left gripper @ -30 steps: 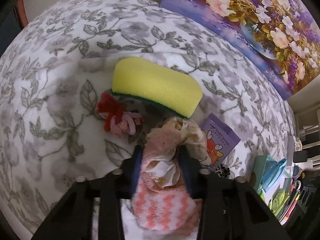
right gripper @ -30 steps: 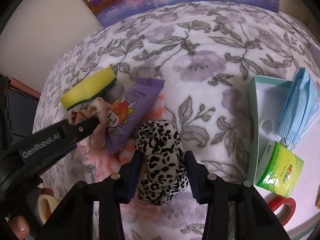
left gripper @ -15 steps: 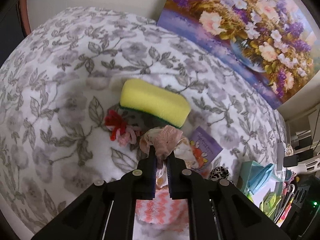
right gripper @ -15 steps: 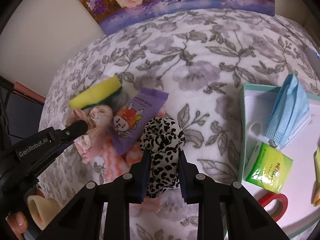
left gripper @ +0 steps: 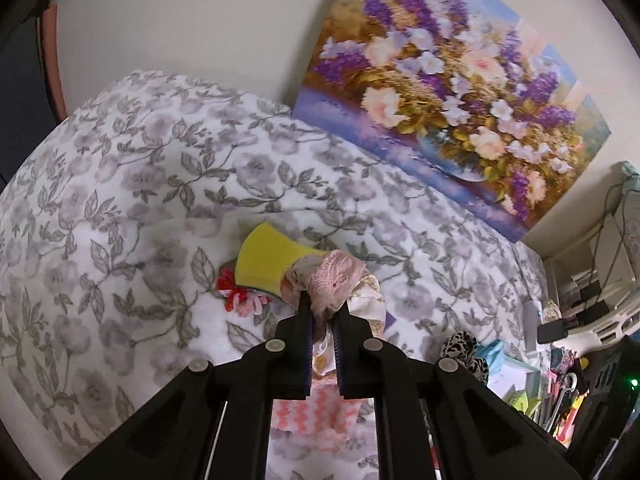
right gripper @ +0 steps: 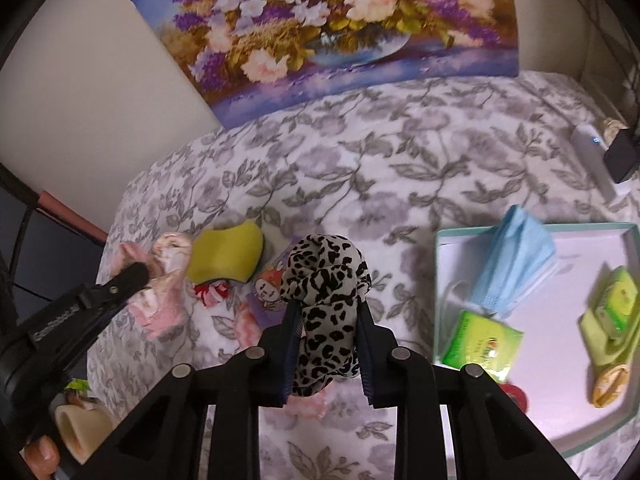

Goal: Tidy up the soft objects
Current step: 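Lift the scrunchie with the right gripper while the left carries the pink cloth toward the tray, then lower the scrunchie into the tray and open the right gripper while the left releases the pink cloth, then move both tools back over the sponge, wipes pack and fuzzy cloth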

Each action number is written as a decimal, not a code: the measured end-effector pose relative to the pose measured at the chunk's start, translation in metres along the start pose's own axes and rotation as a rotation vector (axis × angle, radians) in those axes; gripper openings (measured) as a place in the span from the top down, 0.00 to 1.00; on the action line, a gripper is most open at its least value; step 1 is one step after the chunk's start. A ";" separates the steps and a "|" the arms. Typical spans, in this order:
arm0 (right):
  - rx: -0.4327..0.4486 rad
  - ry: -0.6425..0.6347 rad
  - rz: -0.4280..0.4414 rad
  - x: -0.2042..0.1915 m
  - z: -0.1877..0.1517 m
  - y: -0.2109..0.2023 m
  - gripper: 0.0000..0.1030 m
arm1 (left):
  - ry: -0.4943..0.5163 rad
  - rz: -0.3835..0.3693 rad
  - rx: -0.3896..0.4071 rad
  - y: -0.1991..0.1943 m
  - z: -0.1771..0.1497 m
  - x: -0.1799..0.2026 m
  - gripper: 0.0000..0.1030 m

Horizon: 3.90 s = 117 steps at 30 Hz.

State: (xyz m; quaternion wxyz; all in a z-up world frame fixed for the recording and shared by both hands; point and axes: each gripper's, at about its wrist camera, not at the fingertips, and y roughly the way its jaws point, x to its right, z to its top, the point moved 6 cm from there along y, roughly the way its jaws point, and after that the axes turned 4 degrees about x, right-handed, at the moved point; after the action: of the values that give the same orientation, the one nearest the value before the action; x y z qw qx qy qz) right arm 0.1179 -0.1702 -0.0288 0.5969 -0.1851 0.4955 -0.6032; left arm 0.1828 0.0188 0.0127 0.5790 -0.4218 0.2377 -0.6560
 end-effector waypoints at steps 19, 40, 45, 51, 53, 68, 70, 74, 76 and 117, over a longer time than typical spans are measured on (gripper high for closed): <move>0.042 0.175 -0.216 0.132 -0.004 -0.050 0.73 | 0.182 -0.107 -0.046 -0.014 -0.046 0.103 0.91; -0.064 0.315 -0.307 0.221 -0.039 -0.034 0.73 | 0.537 -0.186 -0.224 0.028 -0.159 0.230 0.91; -0.093 0.332 -0.312 0.229 -0.045 -0.024 0.73 | 0.577 -0.186 -0.255 0.049 -0.177 0.238 0.91; -0.108 0.345 -0.309 0.234 -0.047 -0.016 0.73 | 0.549 -0.185 -0.320 0.072 -0.189 0.237 0.91; -0.110 0.347 -0.307 0.234 -0.048 -0.015 0.73 | 0.541 -0.184 -0.325 0.076 -0.189 0.237 0.91; -0.126 0.352 -0.313 0.234 -0.047 -0.016 0.59 | 0.505 -0.125 -0.388 0.082 -0.186 0.225 0.59; -0.119 0.347 -0.321 0.234 -0.045 -0.021 0.58 | 0.489 -0.129 -0.388 0.078 -0.181 0.223 0.56; -0.098 0.341 -0.328 0.233 -0.041 -0.032 0.51 | 0.459 -0.116 -0.379 0.070 -0.170 0.216 0.41; -0.086 0.337 -0.333 0.232 -0.039 -0.036 0.43 | 0.435 -0.110 -0.374 0.067 -0.164 0.211 0.35; -0.072 0.163 -0.309 0.148 -0.031 -0.021 0.00 | 0.093 0.247 -0.202 0.050 -0.056 0.013 0.12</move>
State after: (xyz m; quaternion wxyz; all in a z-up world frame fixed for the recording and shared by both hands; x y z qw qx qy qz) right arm 0.0492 -0.2965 -0.0801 0.4477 -0.2307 0.5294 -0.6827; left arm 0.1647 -0.0143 -0.0536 0.5983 -0.4147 0.3788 -0.5714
